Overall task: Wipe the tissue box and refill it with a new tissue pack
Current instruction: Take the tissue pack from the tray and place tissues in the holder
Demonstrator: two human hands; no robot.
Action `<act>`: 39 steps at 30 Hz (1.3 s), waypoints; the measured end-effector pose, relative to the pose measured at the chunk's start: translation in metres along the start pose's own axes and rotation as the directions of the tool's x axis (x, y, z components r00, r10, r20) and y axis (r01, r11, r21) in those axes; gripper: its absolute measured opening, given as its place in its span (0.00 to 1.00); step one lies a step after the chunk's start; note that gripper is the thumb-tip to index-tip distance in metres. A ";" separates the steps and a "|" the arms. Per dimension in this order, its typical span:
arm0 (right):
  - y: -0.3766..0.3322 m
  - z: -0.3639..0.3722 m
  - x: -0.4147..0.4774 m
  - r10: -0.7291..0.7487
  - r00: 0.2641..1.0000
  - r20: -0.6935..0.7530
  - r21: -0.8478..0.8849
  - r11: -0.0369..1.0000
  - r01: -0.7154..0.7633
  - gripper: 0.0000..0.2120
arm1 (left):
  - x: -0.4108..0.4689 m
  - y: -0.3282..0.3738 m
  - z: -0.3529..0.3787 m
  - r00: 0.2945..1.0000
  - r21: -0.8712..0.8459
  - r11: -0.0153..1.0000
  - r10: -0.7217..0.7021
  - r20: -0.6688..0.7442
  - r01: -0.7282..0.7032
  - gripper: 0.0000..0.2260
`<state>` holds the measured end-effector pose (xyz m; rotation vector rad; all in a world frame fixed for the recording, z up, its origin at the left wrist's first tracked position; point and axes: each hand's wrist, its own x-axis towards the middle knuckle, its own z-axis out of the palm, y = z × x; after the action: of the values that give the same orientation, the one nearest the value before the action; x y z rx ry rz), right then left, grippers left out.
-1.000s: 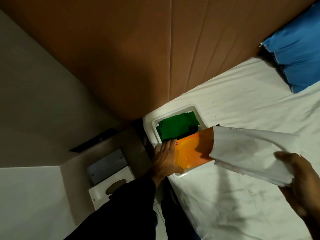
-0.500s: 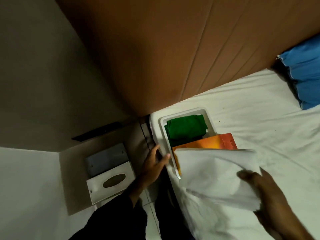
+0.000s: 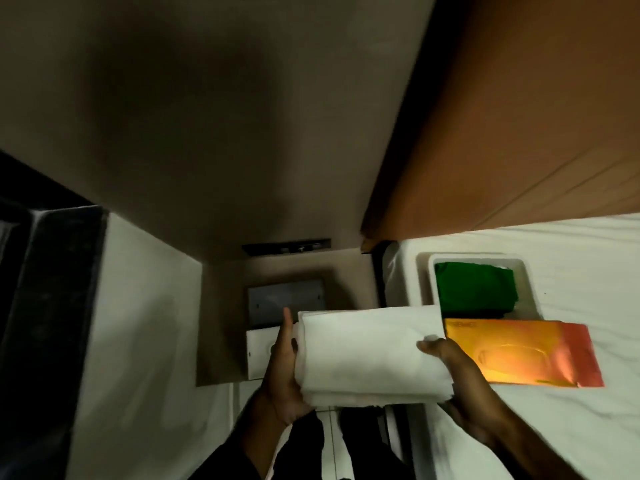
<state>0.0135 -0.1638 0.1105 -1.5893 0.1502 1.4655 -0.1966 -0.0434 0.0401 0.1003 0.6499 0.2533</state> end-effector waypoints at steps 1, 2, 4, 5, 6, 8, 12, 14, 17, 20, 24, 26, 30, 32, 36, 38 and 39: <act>0.006 0.009 0.012 -0.003 1.000 -0.017 -0.052 0.999 0.002 0.15 | 0.000 0.008 -0.008 0.998 0.015 0.999 -0.044 -0.042 0.044 0.39; 0.012 0.016 0.024 -0.009 1.000 -0.026 -0.098 0.995 0.006 0.17 | -0.004 0.016 -0.021 0.997 0.023 0.999 -0.046 -0.065 0.048 0.38; 0.022 0.033 0.047 -0.020 1.000 -0.006 -0.156 0.988 0.018 0.20 | -0.008 0.028 -0.042 0.992 0.086 0.996 -0.002 -0.124 0.013 0.35; 0.026 0.041 0.057 -0.032 0.999 0.023 -0.190 0.981 0.036 0.18 | -0.012 0.035 -0.049 0.982 0.125 0.992 0.022 -0.189 0.001 0.33; 0.031 0.050 0.071 -0.038 0.997 0.069 -0.224 0.973 0.053 0.15 | -0.013 0.043 -0.061 0.968 0.162 0.987 0.049 -0.246 -0.009 0.31; 0.042 0.066 0.104 -0.035 0.990 0.134 -0.279 0.958 0.072 0.16 | -0.007 0.056 -0.088 0.918 0.232 0.973 0.091 -0.385 0.001 0.25; 0.074 0.086 0.189 0.015 0.988 0.156 -0.441 0.896 0.056 0.19 | 0.024 0.079 -0.150 0.824 0.339 0.938 0.134 -0.551 0.074 0.24; 0.091 0.091 0.241 0.018 0.988 0.153 -0.511 0.857 0.063 0.17 | 0.052 0.090 -0.183 0.789 0.383 0.917 0.151 -0.595 0.113 0.20; 0.107 0.101 0.307 -0.008 0.987 0.162 -0.620 0.777 0.108 0.12 | 0.098 0.101 -0.229 0.738 0.469 0.870 0.214 -0.640 0.155 0.15; 0.116 0.109 0.360 -0.058 0.988 0.143 -0.714 0.685 0.144 0.16 | 0.141 0.112 -0.268 0.706 0.523 0.837 0.273 -0.653 0.160 0.16; 0.130 0.113 0.412 -0.158 0.984 0.084 -0.786 0.596 0.163 0.22 | 0.183 0.118 -0.312 0.709 0.597 0.786 0.328 -0.624 0.160 0.16; 0.136 0.115 0.429 -0.183 0.980 0.082 -0.860 0.484 0.162 0.22 | 0.195 0.119 -0.326 0.679 0.635 0.751 0.371 -0.634 0.183 0.16; 0.143 0.122 0.446 -0.270 0.957 0.110 -0.959 0.223 0.173 0.23 | 0.213 0.117 -0.340 0.604 0.701 0.673 0.463 -0.648 0.236 0.18; 0.146 0.123 0.447 -0.304 0.946 0.113 -0.979 0.130 0.159 0.23 | 0.215 0.115 -0.338 0.577 0.726 0.641 0.504 -0.642 0.247 0.20; 0.151 0.121 0.446 -0.390 0.914 0.115 -0.992 0.005 0.127 0.21 | 0.210 0.111 -0.334 0.563 0.790 0.542 0.571 -0.597 0.287 0.22; 0.153 0.121 0.447 -0.427 0.895 0.128 -0.991 -0.031 0.127 0.20 | 0.208 0.111 -0.331 0.567 0.803 0.516 0.580 -0.584 0.299 0.22; 0.154 0.120 0.447 -0.442 0.886 0.138 -0.990 -0.048 0.131 0.19 | 0.208 0.112 -0.330 0.567 0.815 0.489 0.593 -0.571 0.310 0.22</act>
<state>-0.0464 0.0473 -0.3252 -2.6753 -1.4426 0.8789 -0.2608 0.1237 -0.3236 1.1475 1.7291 0.1111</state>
